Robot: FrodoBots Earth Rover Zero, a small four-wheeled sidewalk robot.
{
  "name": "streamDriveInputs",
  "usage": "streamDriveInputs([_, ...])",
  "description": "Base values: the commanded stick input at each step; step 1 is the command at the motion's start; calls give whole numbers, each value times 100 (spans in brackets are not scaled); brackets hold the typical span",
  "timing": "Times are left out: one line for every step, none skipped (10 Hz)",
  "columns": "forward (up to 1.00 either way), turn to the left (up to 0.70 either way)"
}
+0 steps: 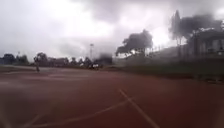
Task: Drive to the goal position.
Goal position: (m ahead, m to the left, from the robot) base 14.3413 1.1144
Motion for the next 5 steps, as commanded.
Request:
streamDriveInputs([50,0])
streamDriveInputs([50,0])
streamDriveInputs([50,0])
streamDriveInputs([50,0])
streamDriveInputs([50,0])
